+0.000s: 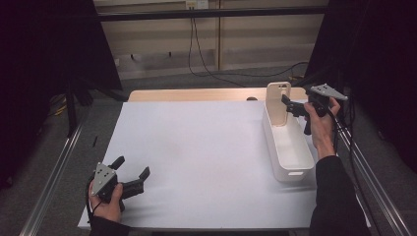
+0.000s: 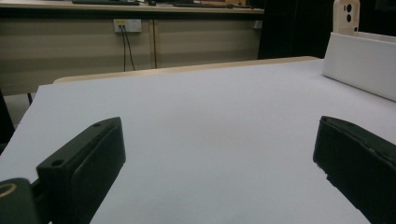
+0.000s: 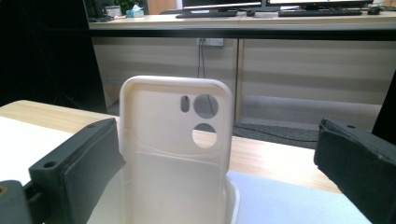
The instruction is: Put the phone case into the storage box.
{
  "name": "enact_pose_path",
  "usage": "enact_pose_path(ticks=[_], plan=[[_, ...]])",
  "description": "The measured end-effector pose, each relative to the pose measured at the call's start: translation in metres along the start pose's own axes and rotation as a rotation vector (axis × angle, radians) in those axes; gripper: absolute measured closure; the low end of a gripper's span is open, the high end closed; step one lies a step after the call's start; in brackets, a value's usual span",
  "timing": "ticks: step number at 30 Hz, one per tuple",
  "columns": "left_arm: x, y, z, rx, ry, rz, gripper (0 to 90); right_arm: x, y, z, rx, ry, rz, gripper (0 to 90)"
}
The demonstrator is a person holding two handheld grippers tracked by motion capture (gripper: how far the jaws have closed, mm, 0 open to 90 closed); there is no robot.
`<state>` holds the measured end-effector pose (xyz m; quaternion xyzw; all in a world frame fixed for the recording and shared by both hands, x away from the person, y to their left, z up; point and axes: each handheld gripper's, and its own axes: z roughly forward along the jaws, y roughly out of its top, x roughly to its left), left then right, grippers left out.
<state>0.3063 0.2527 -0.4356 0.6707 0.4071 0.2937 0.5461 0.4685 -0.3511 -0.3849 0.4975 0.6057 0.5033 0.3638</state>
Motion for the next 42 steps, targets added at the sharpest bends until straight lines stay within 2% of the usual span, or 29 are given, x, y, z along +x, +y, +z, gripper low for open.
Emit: enact_pose_path(ticks=[9,13,16,21,26,30,37,40,42], plan=[[-0.001,0.000,-0.001,-0.009,-0.004,0.015,2.3,0.006,0.001,-0.006,-0.004,-0.004,0.017,0.4],[-0.003,0.001,-0.003,-0.021,0.010,0.001,2.4,0.008,-0.001,-0.009,-0.003,-0.010,0.030,0.3],[-0.005,0.002,-0.004,-0.021,0.011,0.002,2.4,0.009,-0.002,-0.014,-0.004,-0.008,0.017,0.4],[-0.008,0.002,-0.004,-0.022,0.009,0.032,2.4,0.011,0.000,-0.022,-0.016,-0.012,-0.001,0.0],[-0.008,0.003,-0.004,-0.035,0.017,0.021,2.2,0.014,0.001,-0.029,-0.014,-0.021,-0.025,0.0],[-0.008,0.004,-0.004,-0.037,0.020,0.018,1.9,0.014,0.000,-0.035,-0.011,-0.032,-0.018,0.0],[-0.015,0.004,-0.004,-0.034,0.014,0.018,2.8,0.016,-0.006,-0.046,-0.014,-0.012,-0.021,0.0],[-0.013,0.004,-0.005,-0.031,0.023,0.011,3.0,0.017,-0.008,-0.050,-0.023,-0.019,-0.013,0.0],[-0.012,0.005,-0.006,-0.035,0.024,-0.015,3.0,0.017,-0.009,-0.052,-0.025,-0.020,-0.013,0.0]])
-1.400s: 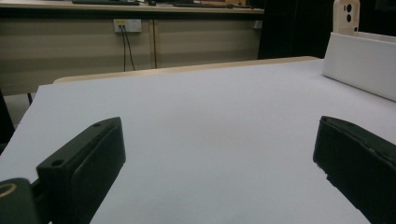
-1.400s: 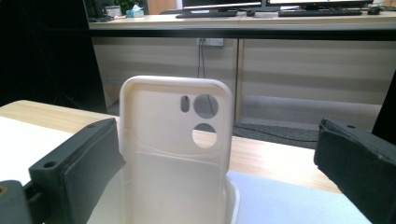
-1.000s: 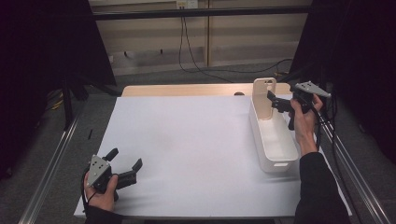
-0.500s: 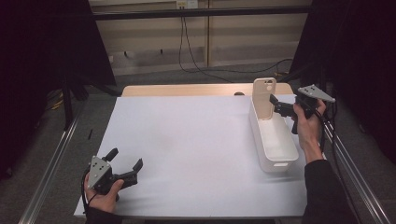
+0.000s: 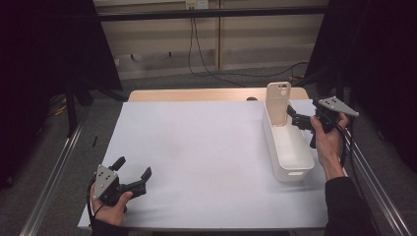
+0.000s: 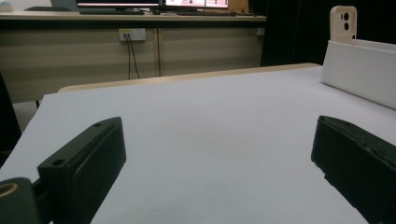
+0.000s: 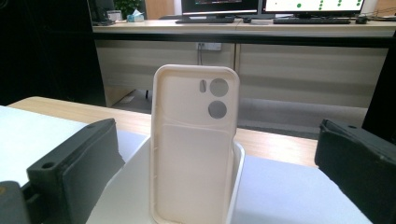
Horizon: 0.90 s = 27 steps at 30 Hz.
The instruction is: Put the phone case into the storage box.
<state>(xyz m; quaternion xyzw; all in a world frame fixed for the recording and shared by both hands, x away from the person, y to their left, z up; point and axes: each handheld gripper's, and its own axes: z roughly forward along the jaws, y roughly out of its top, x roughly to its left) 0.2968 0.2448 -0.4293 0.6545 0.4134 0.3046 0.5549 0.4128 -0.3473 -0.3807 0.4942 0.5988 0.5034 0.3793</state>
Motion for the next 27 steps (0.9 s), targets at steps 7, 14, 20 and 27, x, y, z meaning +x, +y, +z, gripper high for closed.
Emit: enact_pose_path(ticks=[7,14,20,27], plan=[[0.000,0.000,-0.002,-0.001,0.002,-0.006,3.0,0.004,-0.004,-0.015,-0.011,0.013,0.003,0.0],[0.001,-0.001,-0.004,0.004,-0.006,-0.008,3.0,0.005,-0.008,-0.029,-0.019,0.023,0.005,0.0],[0.000,-0.001,-0.005,0.001,-0.010,-0.011,3.0,0.003,-0.014,-0.038,-0.016,0.017,0.010,0.0],[0.001,-0.001,-0.005,0.003,-0.011,-0.021,3.7,0.004,-0.021,-0.050,-0.028,0.028,0.034,0.0]])
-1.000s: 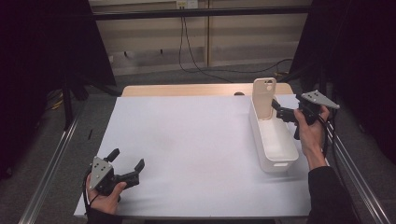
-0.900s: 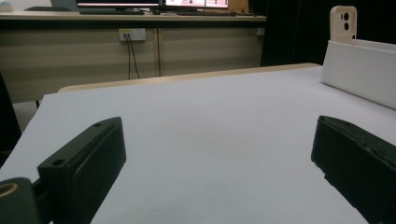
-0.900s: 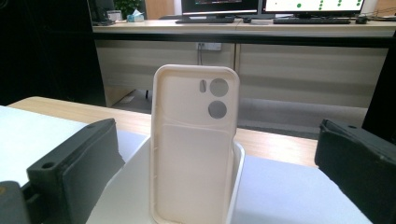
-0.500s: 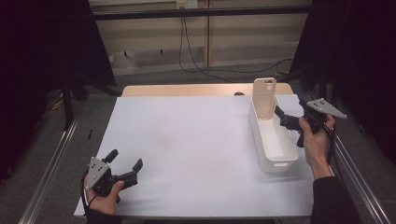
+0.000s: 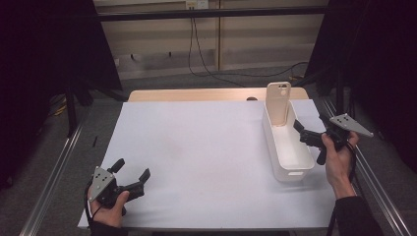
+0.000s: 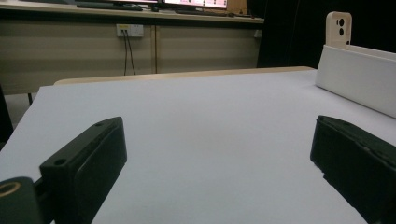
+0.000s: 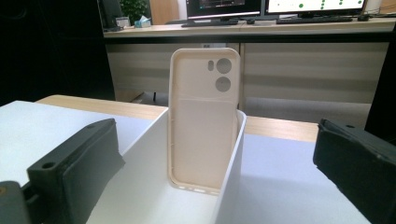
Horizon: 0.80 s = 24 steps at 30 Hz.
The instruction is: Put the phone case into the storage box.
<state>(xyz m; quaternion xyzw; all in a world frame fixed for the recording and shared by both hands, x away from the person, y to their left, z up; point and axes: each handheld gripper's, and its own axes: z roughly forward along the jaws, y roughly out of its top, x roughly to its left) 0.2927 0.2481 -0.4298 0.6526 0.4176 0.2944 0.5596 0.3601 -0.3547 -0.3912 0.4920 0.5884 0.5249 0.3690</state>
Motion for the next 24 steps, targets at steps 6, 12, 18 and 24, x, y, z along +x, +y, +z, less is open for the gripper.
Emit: enact_pose_path(ticks=[6,12,18,24], plan=[[-0.001,0.000,-0.001,-0.001,0.002,0.006,3.7,0.004,-0.004,-0.012,-0.006,-0.005,0.009,0.0],[-0.001,0.000,-0.001,-0.001,0.005,0.007,3.7,0.010,-0.006,-0.024,-0.017,-0.011,-0.002,0.0],[-0.001,0.000,-0.003,-0.001,0.010,0.013,3.6,0.016,-0.007,-0.034,-0.015,-0.013,-0.007,0.0],[-0.001,0.000,-0.004,-0.001,0.009,0.015,3.5,0.020,-0.012,-0.042,-0.010,-0.017,0.013,0.0]])
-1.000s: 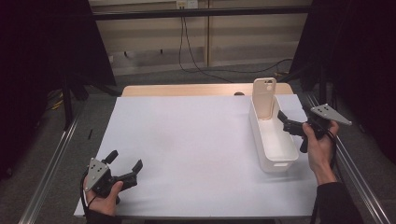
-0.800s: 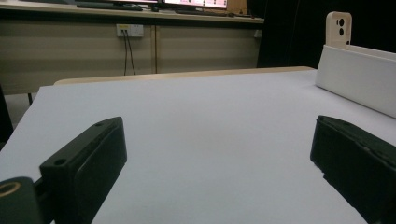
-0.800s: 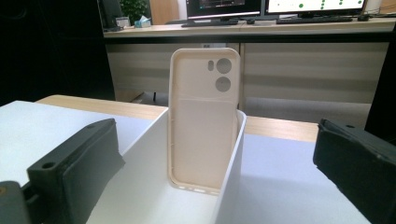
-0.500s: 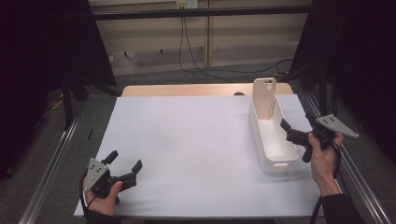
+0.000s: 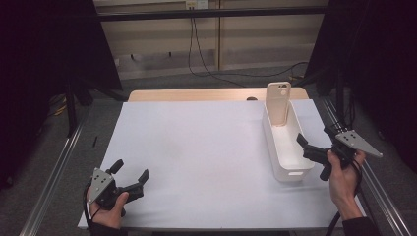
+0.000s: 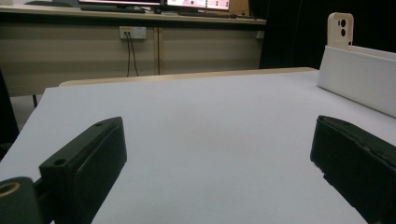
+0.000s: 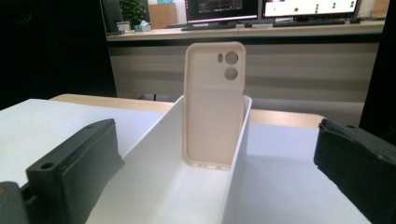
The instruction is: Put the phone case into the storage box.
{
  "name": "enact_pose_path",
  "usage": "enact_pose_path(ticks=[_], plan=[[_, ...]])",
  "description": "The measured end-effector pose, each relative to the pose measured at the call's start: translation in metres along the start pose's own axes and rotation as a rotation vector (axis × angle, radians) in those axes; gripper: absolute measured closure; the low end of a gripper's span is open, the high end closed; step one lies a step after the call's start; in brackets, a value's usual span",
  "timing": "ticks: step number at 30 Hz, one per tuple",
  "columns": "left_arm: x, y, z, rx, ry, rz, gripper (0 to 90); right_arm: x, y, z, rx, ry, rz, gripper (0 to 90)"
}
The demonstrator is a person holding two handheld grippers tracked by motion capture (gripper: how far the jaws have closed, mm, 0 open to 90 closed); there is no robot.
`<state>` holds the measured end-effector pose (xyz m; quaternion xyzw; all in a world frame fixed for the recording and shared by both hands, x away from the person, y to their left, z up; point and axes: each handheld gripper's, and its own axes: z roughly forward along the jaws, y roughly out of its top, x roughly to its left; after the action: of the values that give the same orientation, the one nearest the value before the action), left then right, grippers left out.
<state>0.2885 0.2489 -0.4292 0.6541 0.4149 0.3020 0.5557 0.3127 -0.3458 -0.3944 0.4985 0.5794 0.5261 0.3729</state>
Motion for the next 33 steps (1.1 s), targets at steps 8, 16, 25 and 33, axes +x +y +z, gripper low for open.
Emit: enact_pose_path(ticks=[8,16,25,33], plan=[[-0.001,0.000,0.000,-0.007,0.000,-0.007,3.5,0.007,-0.010,-0.013,-0.006,-0.011,-0.013,0.0],[-0.001,0.000,-0.002,-0.008,0.000,-0.004,3.6,0.013,-0.017,-0.028,-0.023,-0.023,-0.041,0.0],[-0.002,0.000,-0.004,-0.012,-0.006,-0.003,3.5,0.021,-0.027,-0.047,-0.031,-0.009,-0.039,0.0],[-0.002,0.000,-0.005,-0.010,-0.006,0.007,3.6,0.024,-0.034,-0.062,-0.028,-0.018,-0.040,0.0]])
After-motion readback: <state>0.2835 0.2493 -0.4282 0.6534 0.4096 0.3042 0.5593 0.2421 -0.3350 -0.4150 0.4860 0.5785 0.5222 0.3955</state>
